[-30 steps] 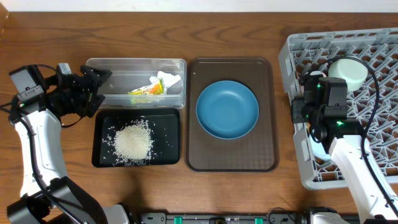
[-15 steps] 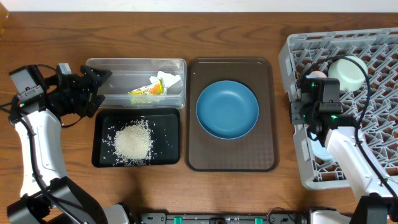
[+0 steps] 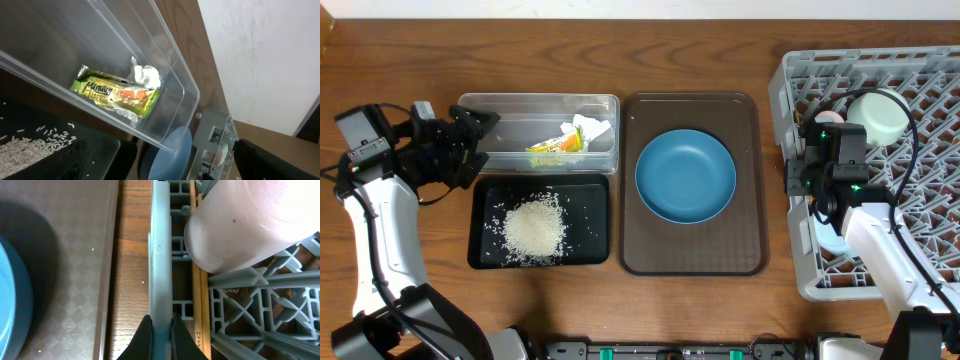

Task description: Sort waste into correct bins and load items into the dishwasher rack

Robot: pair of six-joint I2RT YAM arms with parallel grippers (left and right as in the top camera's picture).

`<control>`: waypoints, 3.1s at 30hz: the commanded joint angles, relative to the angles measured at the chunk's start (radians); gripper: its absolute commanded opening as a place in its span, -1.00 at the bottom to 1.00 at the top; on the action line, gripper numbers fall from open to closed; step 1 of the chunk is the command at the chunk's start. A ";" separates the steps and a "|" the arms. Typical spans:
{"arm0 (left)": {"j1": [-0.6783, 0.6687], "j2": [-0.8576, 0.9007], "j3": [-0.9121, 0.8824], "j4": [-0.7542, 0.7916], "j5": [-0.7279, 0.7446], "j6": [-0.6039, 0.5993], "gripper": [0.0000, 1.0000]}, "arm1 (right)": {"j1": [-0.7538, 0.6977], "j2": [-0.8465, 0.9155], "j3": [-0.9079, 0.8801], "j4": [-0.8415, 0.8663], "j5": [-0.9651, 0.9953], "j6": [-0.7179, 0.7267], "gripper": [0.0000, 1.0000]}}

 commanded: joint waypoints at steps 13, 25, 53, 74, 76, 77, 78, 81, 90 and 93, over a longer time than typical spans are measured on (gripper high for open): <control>0.003 -0.001 0.006 -0.002 0.012 -0.008 0.89 | 0.004 -0.007 0.011 0.070 -0.053 0.145 -0.82; 0.003 -0.001 0.006 -0.002 0.012 -0.008 0.88 | 0.003 -0.008 0.011 0.082 -0.053 0.142 0.00; 0.003 -0.001 0.006 -0.002 0.012 -0.008 0.88 | 0.295 -0.173 0.052 0.123 -0.290 0.024 0.98; 0.003 -0.001 0.006 -0.002 0.011 -0.008 0.88 | 0.644 -0.027 0.052 0.184 -0.134 -0.247 -0.33; 0.003 -0.001 0.006 -0.002 0.012 -0.008 0.88 | 0.647 -0.006 0.052 0.198 -0.148 -0.246 -0.33; 0.003 -0.001 0.006 -0.002 0.011 -0.008 0.89 | 0.651 0.007 0.052 0.206 -0.156 -0.246 -0.33; 0.003 -0.001 0.006 -0.002 0.012 -0.008 0.88 | 0.655 0.023 0.052 0.215 -0.159 -0.241 -0.33; 0.003 -0.001 0.006 -0.002 0.011 -0.008 0.89 | 0.673 0.066 0.052 0.243 -0.162 -0.240 -0.32; 0.003 -0.001 0.006 -0.002 0.012 -0.008 0.88 | 0.718 0.124 0.052 0.293 -0.209 -0.240 -0.26; 0.003 -0.001 0.006 -0.002 0.012 -0.008 0.88 | 0.721 0.143 0.052 0.295 -0.201 -0.241 -0.32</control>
